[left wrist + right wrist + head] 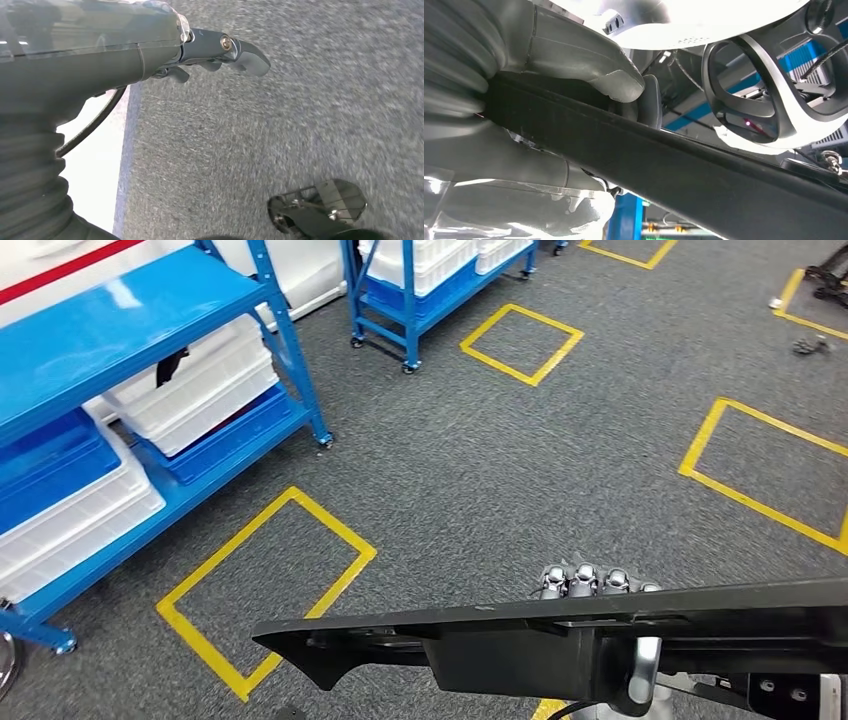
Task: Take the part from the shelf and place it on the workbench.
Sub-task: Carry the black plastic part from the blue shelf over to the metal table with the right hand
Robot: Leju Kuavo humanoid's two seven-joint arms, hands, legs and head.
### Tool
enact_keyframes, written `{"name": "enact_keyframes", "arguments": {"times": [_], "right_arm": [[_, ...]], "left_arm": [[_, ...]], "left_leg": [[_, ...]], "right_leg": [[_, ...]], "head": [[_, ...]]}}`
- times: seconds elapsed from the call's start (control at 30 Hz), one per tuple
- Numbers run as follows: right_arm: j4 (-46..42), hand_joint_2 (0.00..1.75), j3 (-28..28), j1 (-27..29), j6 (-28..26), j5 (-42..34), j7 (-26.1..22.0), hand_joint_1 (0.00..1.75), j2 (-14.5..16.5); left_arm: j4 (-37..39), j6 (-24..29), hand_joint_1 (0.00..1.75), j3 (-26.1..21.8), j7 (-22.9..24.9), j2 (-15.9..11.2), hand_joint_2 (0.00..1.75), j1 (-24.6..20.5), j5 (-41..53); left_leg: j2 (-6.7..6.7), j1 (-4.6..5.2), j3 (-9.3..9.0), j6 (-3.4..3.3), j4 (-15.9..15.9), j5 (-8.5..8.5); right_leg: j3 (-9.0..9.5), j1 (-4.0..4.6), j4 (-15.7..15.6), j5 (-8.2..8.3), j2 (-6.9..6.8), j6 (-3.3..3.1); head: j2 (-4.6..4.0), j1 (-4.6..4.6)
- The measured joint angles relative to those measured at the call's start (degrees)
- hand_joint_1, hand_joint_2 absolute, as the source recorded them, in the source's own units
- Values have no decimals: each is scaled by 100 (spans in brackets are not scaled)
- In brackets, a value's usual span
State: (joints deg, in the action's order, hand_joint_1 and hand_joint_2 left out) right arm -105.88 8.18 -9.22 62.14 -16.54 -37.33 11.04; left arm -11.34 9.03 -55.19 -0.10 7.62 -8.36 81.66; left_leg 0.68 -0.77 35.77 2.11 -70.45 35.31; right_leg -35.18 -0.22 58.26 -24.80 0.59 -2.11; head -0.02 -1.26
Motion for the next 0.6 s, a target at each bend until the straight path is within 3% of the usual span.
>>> {"name": "enact_keyframes", "arguments": {"times": [0.03, 0.07, 0.1, 0.13, 0.2, 0.27, 0.33, 0.37, 0.43, 0.47, 0.53, 0.57, 0.6], "right_arm": [[0, 175, -22, 20, 20, 8, 0, 175, 19], [0, 175, -48, 39, 43, 16, 0, 175, 34], [0, 175, -74, 52, 62, 24, 0, 175, 51], [0, 175, -96, 59, 80, 27, 1, 175, 68], [1, 175, -137, 60, 123, 38, 2, 175, 104], [3, 175, -166, 60, 166, 68, 2, 175, 139], [4, 175, -173, 60, 155, 102, 1, 175, 175], [4, 175, -173, 59, 130, 112, 1, 175, 191], [4, 175, -173, 48, 62, 123, 1, 175, 217], [5, 175, -172, 47, 27, 126, 1, 175, 230], [11, 175, -171, 62, -26, 131, 1, 175, 251], [16, 175, -171, 75, -40, 132, 1, 175, 255], [19, 175, -171, 86, -46, 132, 1, 175, 257]], "left_arm": [[0, 8, 0, 0, 4, -4, 175, 9, 1], [0, 20, 0, 0, 8, -10, 175, 15, 2], [0, 34, 0, 0, 14, -19, 175, 17, 3], [0, 45, 0, 0, 21, -31, 175, 16, 3], [0, 71, 0, 0, 36, -64, 175, 14, -1], [0, 109, 0, 0, 44, -91, 175, 13, -11], [0, 166, 0, -1, 45, -100, 175, 12, -33], [0, 198, 0, -2, 45, -105, 175, 12, -44], [0, 267, 0, -7, 44, -116, 175, 16, -63], [-1, 303, 0, -11, 44, -124, 175, 27, -74], [-2, 377, 0, -22, 42, -145, 175, 56, -108], [-2, 411, 0, -31, 38, -153, 175, 65, -125], [-2, 440, 0, -41, 33, -159, 175, 69, -137]], "left_leg": [[-19, 0, 162, 4, -307, 77], [-25, 0, 235, 3, -406, 35], [-35, 0, 200, -5, -269, -121], [-72, -1, 71, -18, 63, -348], [-313, -14, -239, -60, 837, -701], [-493, -13, -375, -99, 1177, -782], [-426, -7, -390, -152, 1215, -806], [-371, -14, -402, -190, 1246, -831], [-245, -34, -428, -261, 1312, -877], [-179, -25, -434, -280, 1322, -883], [-44, -5, -428, -296, 1322, -879], [25, 2, -428, -298, 1321, -874], [90, 6, -431, -296, 1319, -868]], "right_leg": [[0, 5, 7, -2, 71, -5], [0, 9, 18, -5, 142, -8], [2, 10, 32, -8, 215, -6], [3, 7, 48, -14, 285, -1], [-14, 2, 89, -24, 411, 27], [-56, -12, 104, -10, 514, 88], [-83, -26, 81, 25, 608, 172], [-95, -22, 96, 16, 567, 206], [-228, -1, 379, -168, 320, 255], [-373, -4, 690, -345, 159, 267], [-728, -27, 1430, -675, 13, 294], [-823, -39, 1631, -718, -16, 303], [-803, -47, 1612, -652, -38, 304]], "head": [[0, 5], [0, 5], [0, 5], [0, 5], [0, 3], [0, 2], [0, 1], [0, -2], [0, -25], [0, -35], [0, -44], [0, -44], [0, -45]]}}
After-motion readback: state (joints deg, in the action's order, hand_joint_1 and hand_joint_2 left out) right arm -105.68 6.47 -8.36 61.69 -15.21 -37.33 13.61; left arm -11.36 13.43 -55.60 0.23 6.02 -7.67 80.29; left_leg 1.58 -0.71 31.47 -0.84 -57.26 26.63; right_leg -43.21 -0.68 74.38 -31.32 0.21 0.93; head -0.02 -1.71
